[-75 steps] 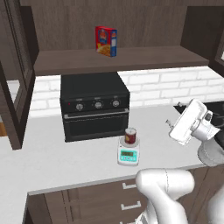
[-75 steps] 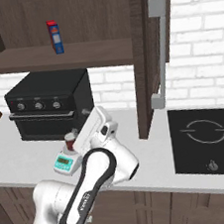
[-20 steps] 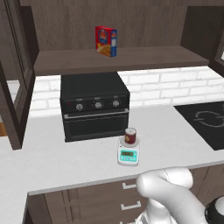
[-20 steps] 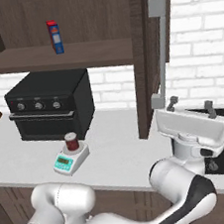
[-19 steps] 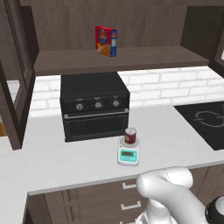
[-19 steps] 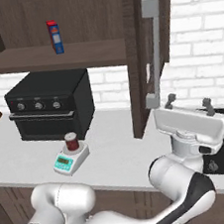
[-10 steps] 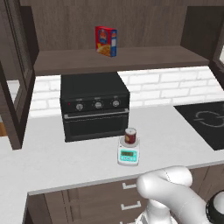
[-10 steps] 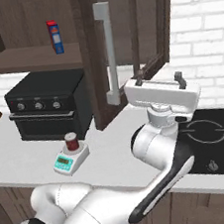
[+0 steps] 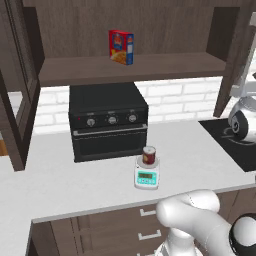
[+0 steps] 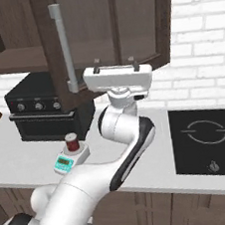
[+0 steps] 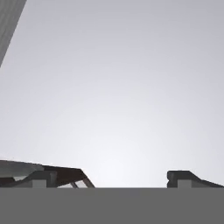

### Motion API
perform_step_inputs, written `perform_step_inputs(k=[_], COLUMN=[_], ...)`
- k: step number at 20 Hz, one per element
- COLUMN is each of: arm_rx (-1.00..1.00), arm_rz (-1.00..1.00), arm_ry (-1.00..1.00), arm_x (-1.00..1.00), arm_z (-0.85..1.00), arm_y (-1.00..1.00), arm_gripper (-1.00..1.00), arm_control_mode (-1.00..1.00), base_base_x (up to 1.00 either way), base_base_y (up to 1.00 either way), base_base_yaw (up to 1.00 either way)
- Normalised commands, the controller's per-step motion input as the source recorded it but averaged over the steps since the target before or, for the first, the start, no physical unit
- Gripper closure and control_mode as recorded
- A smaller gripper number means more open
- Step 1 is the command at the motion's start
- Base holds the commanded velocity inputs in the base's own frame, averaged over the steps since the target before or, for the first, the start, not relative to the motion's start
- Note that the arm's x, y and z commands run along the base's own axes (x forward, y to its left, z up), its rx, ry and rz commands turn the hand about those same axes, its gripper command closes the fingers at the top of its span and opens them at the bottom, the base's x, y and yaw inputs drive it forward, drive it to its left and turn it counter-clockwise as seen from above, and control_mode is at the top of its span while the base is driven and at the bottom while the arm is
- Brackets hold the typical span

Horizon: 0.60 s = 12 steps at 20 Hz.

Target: Pick the canned food and place it on the digital scale for weighing, and close the cabinet.

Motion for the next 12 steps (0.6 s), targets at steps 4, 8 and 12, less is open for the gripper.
perform_step_inputs(k=[4,8,12], arm_rx=[-0.09,-0.25,-0.24], arm_rz=[0.02,-0.02,-0.01], arm_ry=[0.19,0.5,0.71], arm_x=[0.38,0.4,0.53], arm_z=[0.4,0.32,0.18], arm_y=[0.92,0.96,0.72], arm_gripper=[-1.0,-1.0,-1.0], arm_control_mode=[-1.0,-1.0,-1.0], base_base_x=[0.0,0.0,0.0], base_base_y=[0.0,0.0,0.0], base_base_yaw=[0.0,0.0,0.0])
